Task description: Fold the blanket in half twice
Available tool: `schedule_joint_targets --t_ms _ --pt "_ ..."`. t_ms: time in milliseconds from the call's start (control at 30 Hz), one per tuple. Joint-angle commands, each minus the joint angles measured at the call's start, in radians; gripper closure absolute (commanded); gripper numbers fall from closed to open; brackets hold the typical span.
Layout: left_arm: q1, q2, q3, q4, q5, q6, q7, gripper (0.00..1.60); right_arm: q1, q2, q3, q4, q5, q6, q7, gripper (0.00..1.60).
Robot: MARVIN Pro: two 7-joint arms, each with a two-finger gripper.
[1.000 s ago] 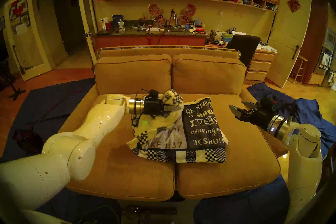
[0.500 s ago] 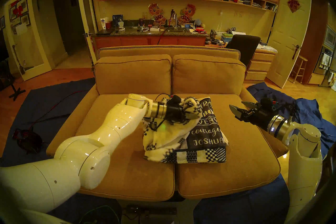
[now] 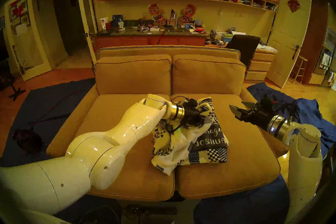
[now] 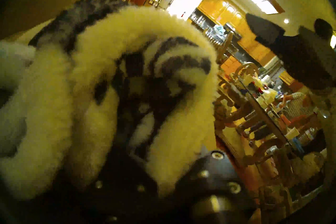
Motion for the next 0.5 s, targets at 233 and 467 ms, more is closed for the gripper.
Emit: schedule_joint_targets --t_ms 233,467 --pt "-0.119 -0.074 -0.026 0.133 -0.021 -0.073 0.008 0.0 0.005 0.004 0.005 -0.009 0.001 0.0 -0.001 0.0" --pt "-0.14 -0.056 -0.018 0.145 -0.013 -0.089 -0.058 0.0 0.005 0.004 0.005 -0.009 0.001 0.0 -0.001 0.0"
